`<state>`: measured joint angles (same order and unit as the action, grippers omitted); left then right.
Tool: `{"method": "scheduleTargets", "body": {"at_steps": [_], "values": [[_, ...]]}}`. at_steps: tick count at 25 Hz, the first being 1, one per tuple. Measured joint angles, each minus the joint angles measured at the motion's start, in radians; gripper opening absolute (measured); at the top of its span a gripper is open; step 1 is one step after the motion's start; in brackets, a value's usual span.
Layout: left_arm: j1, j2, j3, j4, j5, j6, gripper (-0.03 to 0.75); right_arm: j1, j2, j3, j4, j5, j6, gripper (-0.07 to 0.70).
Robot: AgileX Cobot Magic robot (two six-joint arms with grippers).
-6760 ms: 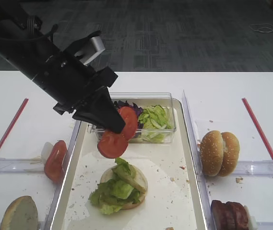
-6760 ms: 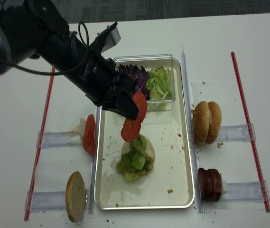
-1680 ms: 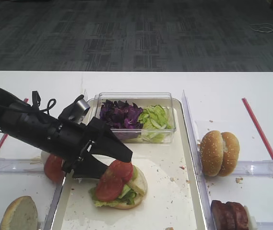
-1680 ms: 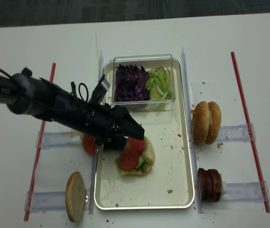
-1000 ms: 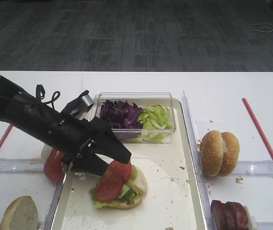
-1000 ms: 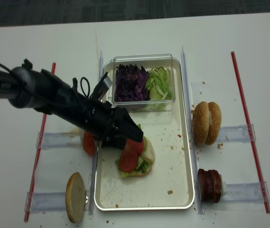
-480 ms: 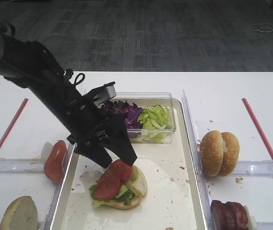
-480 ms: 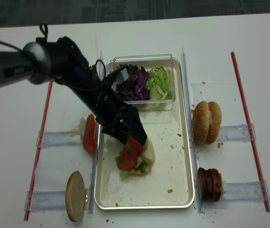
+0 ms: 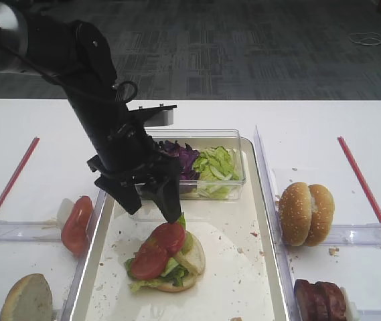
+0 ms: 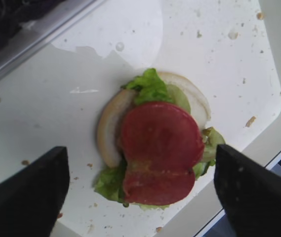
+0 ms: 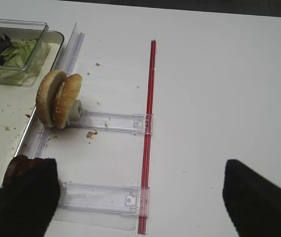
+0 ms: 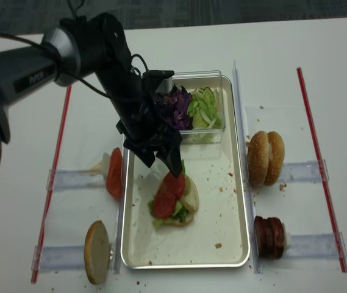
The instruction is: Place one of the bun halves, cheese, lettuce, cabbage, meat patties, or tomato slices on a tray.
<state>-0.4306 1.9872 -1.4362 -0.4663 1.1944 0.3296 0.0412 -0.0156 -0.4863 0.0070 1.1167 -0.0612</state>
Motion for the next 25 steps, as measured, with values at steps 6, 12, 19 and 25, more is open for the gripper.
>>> {"method": "scheduleTargets", "body": {"at_steps": [6, 12, 19, 25], "values": [[-0.051, -0.046, -0.057, 0.14, 0.011, -0.113, 0.586, 0.0, 0.0, 0.0, 0.0, 0.0, 0.0, 0.693], [-0.082, -0.082, -0.085, 0.342, 0.017, -0.238, 0.586, 0.0, 0.0, 0.0, 0.0, 0.0, 0.0, 0.693], [-0.086, -0.087, -0.09, 0.399, 0.019, -0.275, 0.586, 0.0, 0.0, 0.0, 0.0, 0.0, 0.0, 0.693], [-0.086, -0.087, -0.09, 0.407, 0.019, -0.277, 0.58, 0.0, 0.0, 0.0, 0.0, 0.0, 0.0, 0.693]]}}
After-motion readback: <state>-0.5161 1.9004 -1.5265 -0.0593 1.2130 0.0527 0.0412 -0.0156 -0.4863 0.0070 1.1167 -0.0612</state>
